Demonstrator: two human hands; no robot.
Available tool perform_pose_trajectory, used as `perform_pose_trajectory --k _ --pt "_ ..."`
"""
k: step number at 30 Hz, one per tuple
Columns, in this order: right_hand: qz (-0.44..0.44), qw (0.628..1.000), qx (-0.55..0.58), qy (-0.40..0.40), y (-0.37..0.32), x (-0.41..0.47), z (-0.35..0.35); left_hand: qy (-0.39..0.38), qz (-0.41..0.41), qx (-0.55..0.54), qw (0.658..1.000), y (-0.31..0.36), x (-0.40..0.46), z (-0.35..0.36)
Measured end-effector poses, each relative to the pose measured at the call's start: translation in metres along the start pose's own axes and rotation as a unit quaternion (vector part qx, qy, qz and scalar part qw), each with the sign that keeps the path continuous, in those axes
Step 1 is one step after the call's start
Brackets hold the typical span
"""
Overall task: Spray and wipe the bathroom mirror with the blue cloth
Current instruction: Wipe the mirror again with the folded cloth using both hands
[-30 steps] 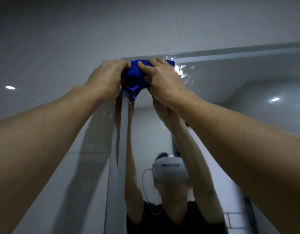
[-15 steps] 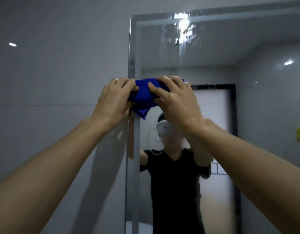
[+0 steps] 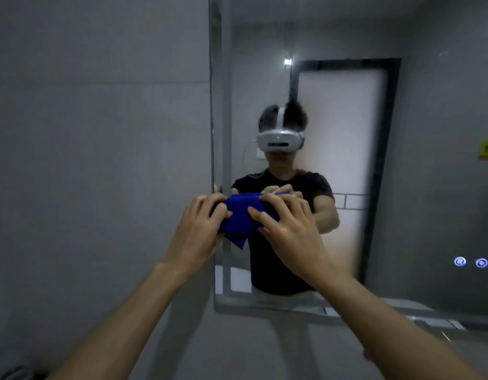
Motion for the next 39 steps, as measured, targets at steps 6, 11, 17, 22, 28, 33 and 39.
perform_pose_trajectory --k 6,11,17,22,28,33,39 --pt "0.010 0.999 0.023 -0.041 -0.020 -0.083 0.029 -0.060 0.001 -0.036 0.998 0.027 -0.067 0.047" --pt "0.033 0.995 0.041 -0.083 -0.032 -0.135 0.047 -0.111 0.004 -0.041 0.993 0.047 -0.106 0.076" --pt "0.037 0.987 0.067 -0.143 -0.042 -0.167 0.059 -0.127 0.007 -0.045 0.991 0.059 -0.132 0.099" --pt "-0.004 0.991 0.052 -0.123 -0.038 -0.155 0.060 -0.112 0.020 -0.046 0.992 0.056 -0.127 0.099" --pt "-0.016 0.998 0.035 -0.041 -0.018 -0.089 0.034 -0.045 0.020 -0.009 0.999 0.030 -0.076 0.066" --pt "-0.005 1.000 -0.005 0.028 0.004 0.001 -0.006 -0.010 0.024 0.051 0.998 0.004 0.002 0.011" --pt "-0.025 0.997 -0.047 0.047 0.028 0.098 -0.043 0.043 0.040 0.088 0.994 -0.018 0.087 -0.051"
Point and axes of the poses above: each hand's wrist, its own x-axis towards the middle knuckle, its own z-axis out of the palm, y = z × x, the point moved 7 cm from there along x, towards the middle knuckle, and after that the axes turned 7 degrees about z, right-handed, at the moved point
